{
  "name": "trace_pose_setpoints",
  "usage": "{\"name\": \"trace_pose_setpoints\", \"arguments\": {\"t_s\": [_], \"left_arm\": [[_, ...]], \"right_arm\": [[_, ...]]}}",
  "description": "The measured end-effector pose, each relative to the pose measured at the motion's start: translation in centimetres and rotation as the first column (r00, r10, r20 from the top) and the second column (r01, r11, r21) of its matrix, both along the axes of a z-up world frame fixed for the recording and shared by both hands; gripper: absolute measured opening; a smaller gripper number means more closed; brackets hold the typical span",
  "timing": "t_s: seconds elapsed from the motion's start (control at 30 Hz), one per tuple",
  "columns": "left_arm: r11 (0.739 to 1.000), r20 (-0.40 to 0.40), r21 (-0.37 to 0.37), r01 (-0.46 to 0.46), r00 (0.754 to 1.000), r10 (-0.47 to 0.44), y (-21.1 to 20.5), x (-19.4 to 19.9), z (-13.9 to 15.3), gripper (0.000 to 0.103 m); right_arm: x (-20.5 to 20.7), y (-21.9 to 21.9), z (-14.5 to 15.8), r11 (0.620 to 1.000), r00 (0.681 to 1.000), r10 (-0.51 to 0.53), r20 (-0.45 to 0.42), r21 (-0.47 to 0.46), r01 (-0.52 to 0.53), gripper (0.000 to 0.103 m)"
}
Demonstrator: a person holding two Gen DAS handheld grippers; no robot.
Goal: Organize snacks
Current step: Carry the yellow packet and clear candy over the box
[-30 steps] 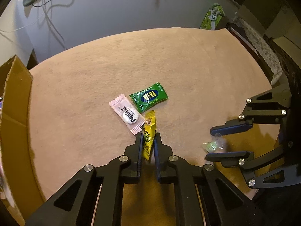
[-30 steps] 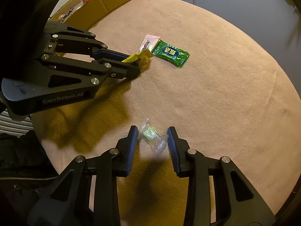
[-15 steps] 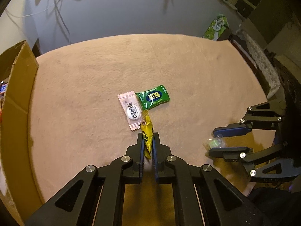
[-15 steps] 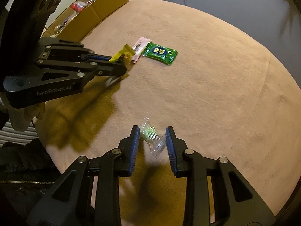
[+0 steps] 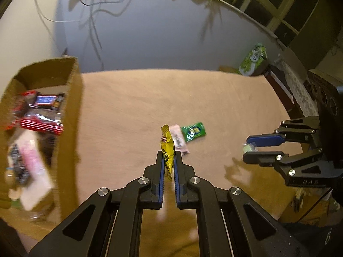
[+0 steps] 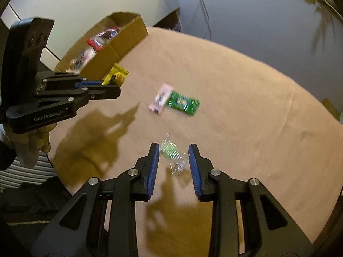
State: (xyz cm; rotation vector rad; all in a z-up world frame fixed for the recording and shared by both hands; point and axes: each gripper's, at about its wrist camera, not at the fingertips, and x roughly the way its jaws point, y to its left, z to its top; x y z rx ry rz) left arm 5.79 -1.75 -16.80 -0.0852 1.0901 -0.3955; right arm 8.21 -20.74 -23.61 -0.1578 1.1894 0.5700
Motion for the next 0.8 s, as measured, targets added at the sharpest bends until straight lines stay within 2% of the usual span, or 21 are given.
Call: {"name": "trace_pose_setpoints", "arguments": {"t_s": [0.47, 0.8], "left_arm": [[0.983, 0.066, 0.006, -0.182, 0.981, 0.181, 6.7, -0.4, 2.6, 0.006], [0.962, 0.084, 0.017, -0.272, 0.959, 0.27, 11.0, -0.7, 3.3, 0.006]], "right_arm": [[4.3, 8.4, 4.3, 0.991, 0.987, 0.126, 0.099, 0.024, -0.129, 0.03], [7.4, 14.2, 5.7, 0.976, 0.969, 0.212, 0.126, 0.013, -0.215, 0.03]]}}
